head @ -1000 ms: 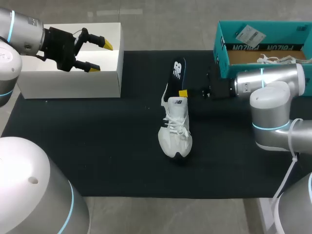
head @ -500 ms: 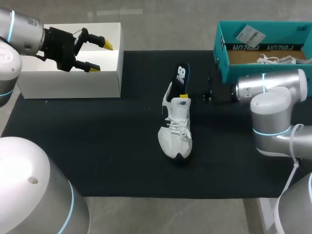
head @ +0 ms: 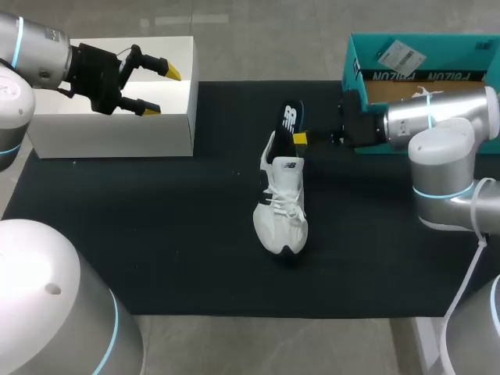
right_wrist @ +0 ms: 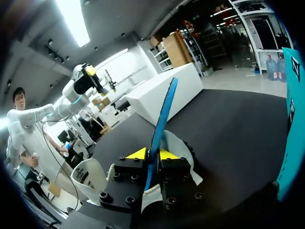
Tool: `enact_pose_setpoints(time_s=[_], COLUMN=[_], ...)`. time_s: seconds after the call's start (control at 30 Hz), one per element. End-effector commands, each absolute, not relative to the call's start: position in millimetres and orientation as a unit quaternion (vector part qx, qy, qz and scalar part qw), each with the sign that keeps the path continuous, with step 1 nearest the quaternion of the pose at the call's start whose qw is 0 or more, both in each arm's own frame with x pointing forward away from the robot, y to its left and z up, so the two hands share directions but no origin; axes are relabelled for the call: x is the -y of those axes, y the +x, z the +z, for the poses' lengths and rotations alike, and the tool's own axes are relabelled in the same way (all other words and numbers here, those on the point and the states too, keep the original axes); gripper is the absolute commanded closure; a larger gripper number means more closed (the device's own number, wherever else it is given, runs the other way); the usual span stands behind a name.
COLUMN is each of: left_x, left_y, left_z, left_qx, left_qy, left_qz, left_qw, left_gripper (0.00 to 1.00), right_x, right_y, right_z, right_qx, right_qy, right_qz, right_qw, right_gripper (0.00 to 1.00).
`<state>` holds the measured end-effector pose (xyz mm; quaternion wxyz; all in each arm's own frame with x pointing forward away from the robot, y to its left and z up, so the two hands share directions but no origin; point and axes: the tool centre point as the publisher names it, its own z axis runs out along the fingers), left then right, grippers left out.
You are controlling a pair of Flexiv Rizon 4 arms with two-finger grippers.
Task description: Take the shoe out of the shoebox, open the shoe tongue, remove and reinsert the insole, then place the shoe into the shoebox
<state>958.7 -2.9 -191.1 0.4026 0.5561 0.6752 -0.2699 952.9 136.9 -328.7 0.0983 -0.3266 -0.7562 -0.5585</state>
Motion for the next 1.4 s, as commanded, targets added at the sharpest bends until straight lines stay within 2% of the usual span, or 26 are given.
enact_pose_setpoints(time_s=[0.03,0.67,0.83,0.87,0.9,0.93,1.03,1.17,1.4], left_x=[3,3,3,3,3,3,3,3,3], left_y=[958,958,958,958,958,958,958,958,958], left_z=[-191,-191,-191,-191,-191,-191,-191,-191,-191], left_qx=[-0.676,-0.676,-0.676,-0.676,-0.676,-0.676,-0.676,-0.676,-0.676], left_qy=[0.557,0.557,0.557,0.557,0.557,0.557,0.557,0.557,0.557], left_qz=[-0.269,-0.269,-0.269,-0.269,-0.269,-0.269,-0.269,-0.269,-0.269], left_qw=[0.402,0.402,0.402,0.402,0.402,0.402,0.402,0.402,0.402], left_gripper=[0.0,0.0,0.0,0.0,0.0,0.0,0.0,0.0,0.0], right_x=[-139,-148,-145,-144,-143,-143,-143,-145,-151], right_y=[959,935,933,935,936,937,940,938,930], right_z=[-333,-363,-360,-358,-357,-355,-354,-355,-362], right_qx=[0.754,0.744,0.735,0.735,0.735,0.736,0.738,0.738,0.728], right_qy=[-0.33,-0.369,-0.374,-0.374,-0.374,-0.373,-0.37,-0.368,-0.379], right_qz=[-0.557,-0.518,-0.534,-0.536,-0.537,-0.537,-0.538,-0.54,-0.543], right_qw=[0.107,0.206,0.186,0.18,0.176,0.173,0.17,0.171,0.179], right_gripper=[1.0,1.0,1.0,0.93,0.78,0.68,0.54,0.52,0.55])
